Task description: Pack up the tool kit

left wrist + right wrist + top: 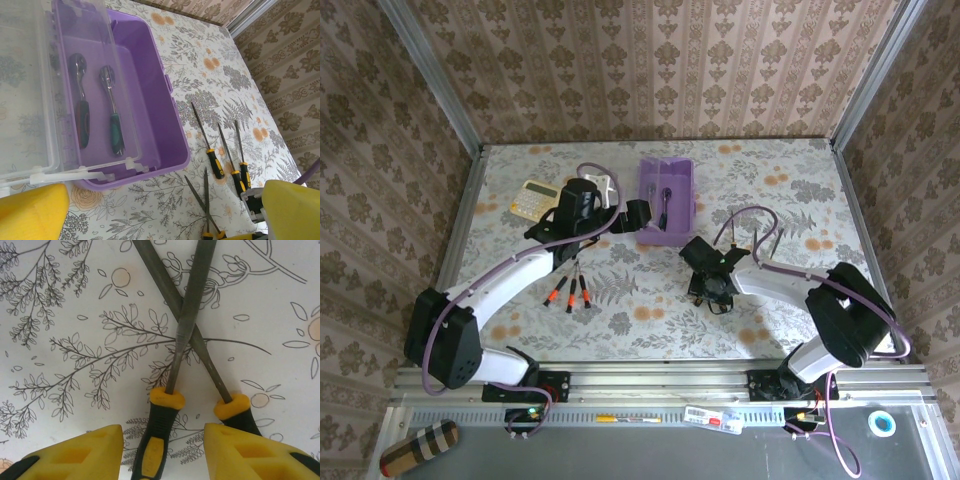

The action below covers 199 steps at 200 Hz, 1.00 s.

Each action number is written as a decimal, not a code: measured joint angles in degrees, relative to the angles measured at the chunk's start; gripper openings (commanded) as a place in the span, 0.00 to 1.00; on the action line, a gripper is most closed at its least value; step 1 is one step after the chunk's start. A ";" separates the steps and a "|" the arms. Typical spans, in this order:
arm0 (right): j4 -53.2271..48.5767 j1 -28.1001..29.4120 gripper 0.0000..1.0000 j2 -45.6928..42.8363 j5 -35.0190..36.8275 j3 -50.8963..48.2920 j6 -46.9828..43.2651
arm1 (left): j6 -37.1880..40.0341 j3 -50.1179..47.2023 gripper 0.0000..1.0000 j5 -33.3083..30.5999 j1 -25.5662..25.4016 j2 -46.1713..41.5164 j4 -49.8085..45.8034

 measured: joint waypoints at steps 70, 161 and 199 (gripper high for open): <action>2.10 0.00 0.36 3.48 0.00 0.96 0.02 | 0.00 0.00 1.00 0.02 0.42 -0.09 0.02; 1.53 0.00 0.17 3.13 1.57 0.76 0.76 | 0.00 0.00 1.00 0.02 1.07 -0.63 0.02; 2.67 0.00 0.13 1.77 2.25 0.74 0.85 | 0.00 0.00 1.00 0.04 1.11 -1.31 0.07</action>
